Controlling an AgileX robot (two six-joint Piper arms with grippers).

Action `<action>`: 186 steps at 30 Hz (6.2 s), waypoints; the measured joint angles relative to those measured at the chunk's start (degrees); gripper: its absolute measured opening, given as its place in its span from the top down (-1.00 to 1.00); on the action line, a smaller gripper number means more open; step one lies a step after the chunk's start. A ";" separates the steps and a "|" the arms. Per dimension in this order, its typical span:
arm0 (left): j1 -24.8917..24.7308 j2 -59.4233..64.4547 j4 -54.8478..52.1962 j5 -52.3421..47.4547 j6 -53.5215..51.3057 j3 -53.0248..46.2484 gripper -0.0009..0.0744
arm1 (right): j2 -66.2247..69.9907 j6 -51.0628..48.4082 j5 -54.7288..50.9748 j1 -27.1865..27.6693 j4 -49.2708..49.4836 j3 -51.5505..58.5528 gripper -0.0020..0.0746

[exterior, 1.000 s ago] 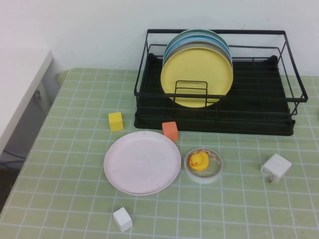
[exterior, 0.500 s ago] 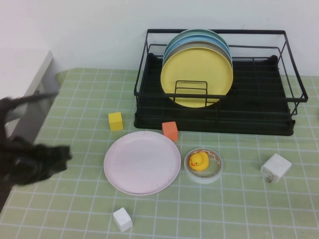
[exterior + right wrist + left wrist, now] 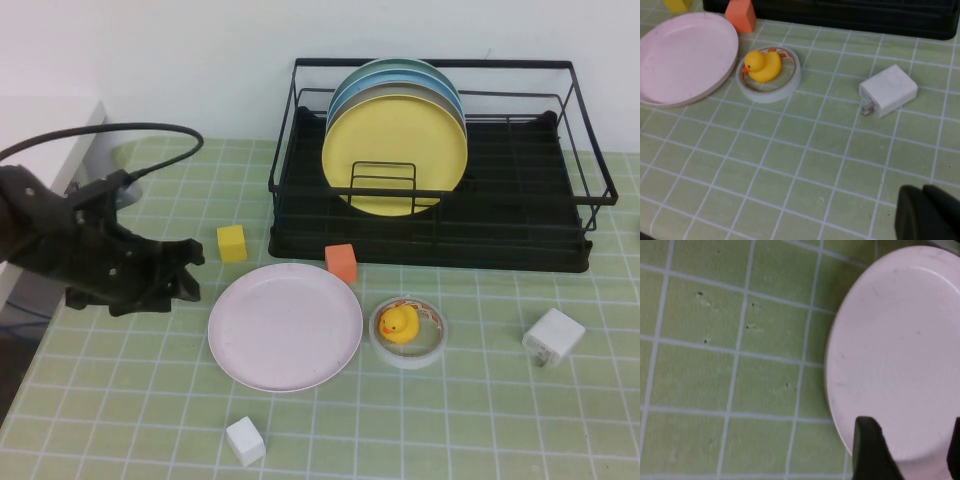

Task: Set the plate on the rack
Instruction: Pick up the plate from the table, then hand over the plate, then place the plate on the rack

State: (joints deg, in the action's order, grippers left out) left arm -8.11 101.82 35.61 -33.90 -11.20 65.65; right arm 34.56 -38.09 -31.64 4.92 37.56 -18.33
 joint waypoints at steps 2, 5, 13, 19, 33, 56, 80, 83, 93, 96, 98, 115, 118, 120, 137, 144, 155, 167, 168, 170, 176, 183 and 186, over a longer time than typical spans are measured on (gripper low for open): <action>0.00 2.72 -0.10 -0.11 -0.29 2.10 0.14 | 0.00 -0.32 0.08 0.00 0.09 -0.01 0.95; 0.00 6.36 -0.10 -1.32 -0.66 5.32 0.09 | 0.00 -0.77 0.31 0.00 0.09 -0.01 0.95; -2.73 14.33 -5.48 -1.73 -0.61 12.62 0.07 | 0.09 -1.08 0.62 0.00 0.09 -0.01 0.95; -3.44 18.75 -5.55 1.92 -0.61 13.29 0.07 | 0.09 -2.01 0.72 0.00 0.09 -0.01 0.95; -3.44 22.85 4.24 4.38 -0.61 13.91 0.07 | 0.09 -2.14 0.72 0.00 0.61 -0.01 0.95; -3.30 20.66 5.91 -6.93 -4.01 14.33 0.96 | 0.09 -2.14 0.72 -0.13 1.28 -0.01 0.95; -18.51 4.03 23.07 -9.32 -28.03 14.23 0.96 | 0.09 -0.99 1.10 -0.13 16.10 -0.01 0.95; -22.49 2.07 23.54 0.77 -30.46 14.23 0.96 | 0.09 -1.15 1.64 -0.13 23.56 -0.01 0.95; -34.21 -1.04 24.96 16.14 -36.26 13.90 0.96 | 0.09 -5.67 6.19 -0.13 34.06 -0.13 -0.09; -36.66 -1.13 25.23 17.32 -36.54 13.85 0.96 | 0.09 -5.72 9.34 -0.13 34.33 -0.13 -0.33; -38.18 -1.13 25.87 17.32 -36.54 13.85 0.96 | 0.09 -5.72 11.16 -0.13 34.33 -0.13 -0.36; -41.77 -1.13 28.18 28.17 -39.81 13.85 0.96 | 0.09 -8.79 14.42 -0.13 34.80 -2.12 -0.28; -41.69 -1.13 28.41 29.95 -39.81 13.85 0.96 | 0.09 -11.99 13.27 -0.13 34.80 -3.34 -0.28; -41.69 -1.13 28.55 30.16 -39.81 13.85 0.96 | 0.09 -12.97 13.14 -0.13 34.80 -3.67 -0.28; -41.69 -1.13 31.07 31.73 -40.22 13.85 0.96 | 2.45 -13.68 22.65 -0.13 34.31 -3.67 -0.28; -41.69 -1.13 35.59 30.19 -40.22 13.85 0.96 | 8.60 -13.79 20.36 -0.13 33.72 -3.67 -0.27; -41.26 -1.13 35.64 23.79 -41.10 13.76 0.94 | 12.59 -15.63 12.97 -0.13 33.46 -3.96 0.55; -41.16 -2.31 28.59 21.10 -44.30 13.72 -0.57 | 12.70 -28.09 11.89 -0.54 42.31 -4.45 0.69; -41.16 -3.21 26.08 20.49 -44.30 13.72 -0.60 | 12.69 -31.06 11.90 -0.54 43.85 -4.70 0.69; -41.03 -6.01 20.84 18.98 -43.26 13.63 -0.59 | 12.69 -36.55 12.45 -0.54 46.29 -5.84 0.69; -37.38 -18.27 4.54 9.72 -30.18 13.63 -0.12 | 14.53 -49.62 13.12 -0.54 49.82 -11.04 0.69; -28.32 -30.52 -21.71 -8.82 -5.83 13.63 0.82 | 21.62 -60.25 9.87 -0.54 49.82 -21.22 0.69; -25.89 -33.69 -31.42 -17.16 4.06 13.63 0.93 | 26.79 -61.21 6.78 -0.69 49.60 -26.79 0.69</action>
State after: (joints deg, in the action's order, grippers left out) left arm -33.99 68.13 4.19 -51.06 -7.14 79.28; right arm 61.35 -99.30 -24.86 4.23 87.16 -45.12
